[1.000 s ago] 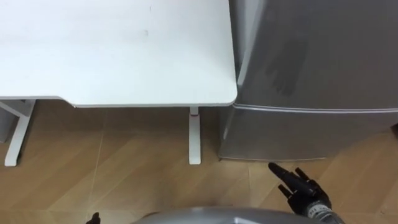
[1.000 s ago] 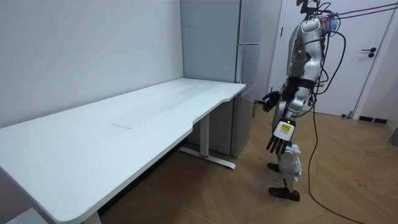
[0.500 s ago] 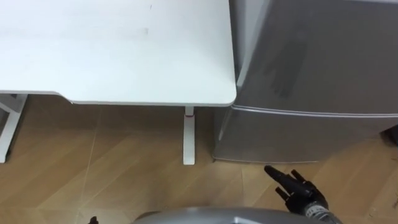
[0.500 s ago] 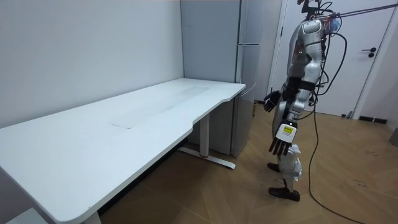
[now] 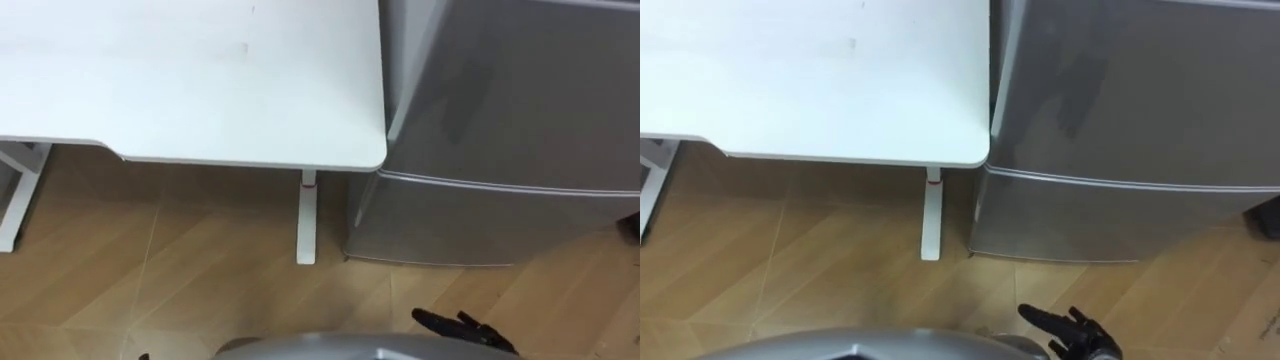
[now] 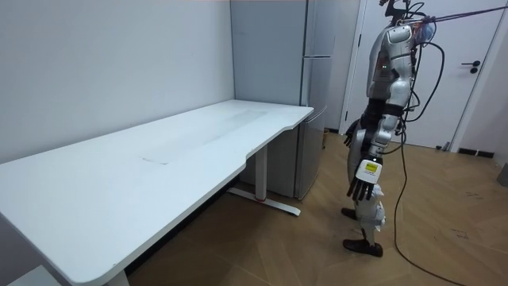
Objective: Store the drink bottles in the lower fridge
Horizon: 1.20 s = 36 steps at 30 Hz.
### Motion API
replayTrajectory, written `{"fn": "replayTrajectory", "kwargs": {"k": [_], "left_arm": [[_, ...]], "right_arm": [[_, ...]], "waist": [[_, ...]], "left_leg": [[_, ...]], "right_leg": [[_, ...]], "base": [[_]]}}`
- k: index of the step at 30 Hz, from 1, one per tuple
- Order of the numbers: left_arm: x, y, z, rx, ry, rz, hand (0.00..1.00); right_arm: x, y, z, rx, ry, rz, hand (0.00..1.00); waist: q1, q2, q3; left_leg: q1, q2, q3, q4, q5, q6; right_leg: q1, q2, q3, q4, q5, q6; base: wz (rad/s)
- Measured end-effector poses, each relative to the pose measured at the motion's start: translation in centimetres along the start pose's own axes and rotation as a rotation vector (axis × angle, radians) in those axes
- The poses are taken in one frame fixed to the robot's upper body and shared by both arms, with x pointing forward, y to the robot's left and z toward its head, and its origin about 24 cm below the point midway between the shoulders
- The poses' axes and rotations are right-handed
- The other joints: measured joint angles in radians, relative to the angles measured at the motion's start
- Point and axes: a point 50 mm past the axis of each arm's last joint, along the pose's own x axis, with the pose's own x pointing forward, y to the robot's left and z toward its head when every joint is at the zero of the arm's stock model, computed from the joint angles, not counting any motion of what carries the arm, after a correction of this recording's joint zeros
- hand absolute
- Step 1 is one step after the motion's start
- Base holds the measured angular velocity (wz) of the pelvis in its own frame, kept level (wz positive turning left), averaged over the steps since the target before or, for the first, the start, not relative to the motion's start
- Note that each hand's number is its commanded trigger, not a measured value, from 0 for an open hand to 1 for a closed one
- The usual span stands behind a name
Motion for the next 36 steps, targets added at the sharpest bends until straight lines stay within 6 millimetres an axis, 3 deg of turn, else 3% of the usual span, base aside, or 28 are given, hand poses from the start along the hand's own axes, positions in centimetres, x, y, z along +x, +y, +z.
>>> {"fn": "replayTrajectory", "kwargs": {"k": [9,19,25,30,36], "left_arm": [[0.2,-0.2,0.7,0.006,-0.014,-0.004,0.00],[0.5,0.1,2.1,-0.041,-0.036,-0.006,0.00],[0.4,0.1,1.7,-0.041,-0.019,-0.010,0.00],[0.3,0.1,0.8,-0.037,0.024,-0.002,0.00],[0.2,0.1,0.2,-0.050,0.059,0.006,0.00]], "right_arm": [[-0.2,-0.4,-0.8,-0.004,0.036,-0.016,0.00],[-0.3,-0.7,-0.9,0.010,0.053,-0.025,0.00],[-0.6,-1.4,-1.6,0.042,0.067,-0.050,0.00],[-0.9,-2.0,-2.3,0.093,0.095,-0.073,0.00],[-1.1,-2.3,-2.8,0.126,0.116,-0.087,0.00]], "waist": [[0.000,0.004,-0.0059],[-0.003,0.013,-0.0038],[-0.005,0.015,-0.0049],[-0.009,0.009,-0.0012],[-0.015,0.000,-0.0061]], "left_leg": [[0.001,0.000,0.002,0.000,0.000,0.000],[0.018,0.000,0.007,-0.002,0.000,0.000],[0.022,0.001,0.008,-0.008,0.000,0.000],[0.027,0.001,0.014,-0.018,0.000,0.000],[0.032,0.001,0.023,-0.021,0.000,0.000]], "right_leg": [[0.000,0.001,0.004,-0.001,0.000,0.000],[0.016,0.001,0.010,0.002,0.000,0.000],[0.018,0.003,0.013,0.001,0.000,0.000],[0.017,0.005,0.019,-0.001,0.000,0.000],[0.017,0.005,0.020,-0.001,0.000,0.001]], "base": [[0.00],[0.00],[-0.01],[-0.03],[-0.03]]}}
